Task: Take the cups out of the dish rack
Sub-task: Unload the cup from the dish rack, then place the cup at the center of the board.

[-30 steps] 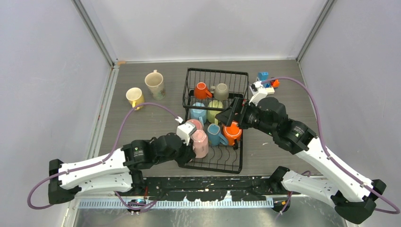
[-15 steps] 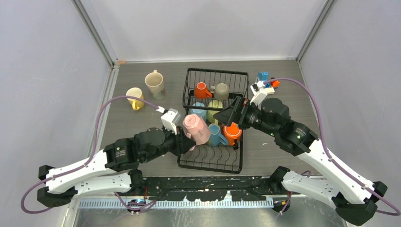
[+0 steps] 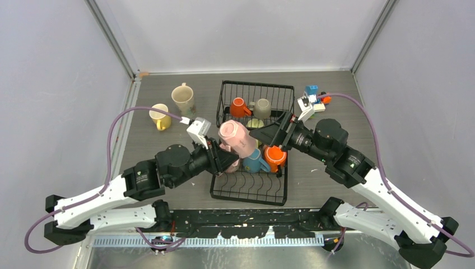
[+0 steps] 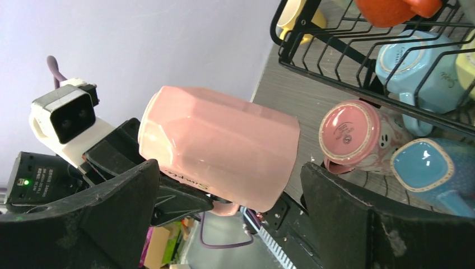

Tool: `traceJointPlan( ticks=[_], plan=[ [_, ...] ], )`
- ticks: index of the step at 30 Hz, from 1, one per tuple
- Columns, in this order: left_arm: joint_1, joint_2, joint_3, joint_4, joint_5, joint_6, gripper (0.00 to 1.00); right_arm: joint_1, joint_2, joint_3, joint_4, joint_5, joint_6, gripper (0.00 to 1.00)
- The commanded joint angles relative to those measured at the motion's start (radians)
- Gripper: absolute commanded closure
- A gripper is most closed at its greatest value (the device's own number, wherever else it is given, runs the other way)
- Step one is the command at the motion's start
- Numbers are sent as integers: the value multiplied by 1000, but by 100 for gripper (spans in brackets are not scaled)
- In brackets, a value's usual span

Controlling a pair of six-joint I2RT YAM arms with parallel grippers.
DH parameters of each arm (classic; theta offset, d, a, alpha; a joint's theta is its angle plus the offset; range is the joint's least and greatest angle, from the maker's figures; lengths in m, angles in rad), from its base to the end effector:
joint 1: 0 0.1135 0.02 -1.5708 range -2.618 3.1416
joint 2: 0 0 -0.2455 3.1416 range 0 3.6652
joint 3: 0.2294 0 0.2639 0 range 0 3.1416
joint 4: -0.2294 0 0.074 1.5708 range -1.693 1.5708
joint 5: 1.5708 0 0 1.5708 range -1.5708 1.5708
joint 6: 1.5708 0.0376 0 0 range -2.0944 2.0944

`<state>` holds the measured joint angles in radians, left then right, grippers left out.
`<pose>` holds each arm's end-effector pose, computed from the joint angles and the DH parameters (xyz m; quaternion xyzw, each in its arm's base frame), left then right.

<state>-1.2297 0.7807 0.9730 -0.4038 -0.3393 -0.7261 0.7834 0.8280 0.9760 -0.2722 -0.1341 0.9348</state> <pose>0.0765 -0.1781 0.3713 0.0882 0.7689 -0.4404 0.4551 0.1450 0.1515 0.3778 0.0124 0.7492 0.5329 0.3933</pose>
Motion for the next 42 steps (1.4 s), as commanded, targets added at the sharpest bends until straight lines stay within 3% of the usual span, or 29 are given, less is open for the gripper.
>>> traceJointPlan(
  ticks=[1, 12, 24, 32, 42],
  plan=[
    [40, 9, 102, 216, 45, -6, 100, -1, -24, -34, 163, -18, 77, 0],
    [239, 51, 121, 291, 288, -115, 100, -2, -36, -94, 263, -1, 131, 0],
    [295, 56, 149, 350, 325, -195, 100, -3, 52, -105, 444, -16, 177, 0],
    [360, 51, 90, 611, 278, -353, 100, -2, 6, -108, 492, 25, 176, 0],
    [435, 203, 159, 957, 292, -564, 100, -2, 26, -96, 704, 55, 262, 0]
  ],
)
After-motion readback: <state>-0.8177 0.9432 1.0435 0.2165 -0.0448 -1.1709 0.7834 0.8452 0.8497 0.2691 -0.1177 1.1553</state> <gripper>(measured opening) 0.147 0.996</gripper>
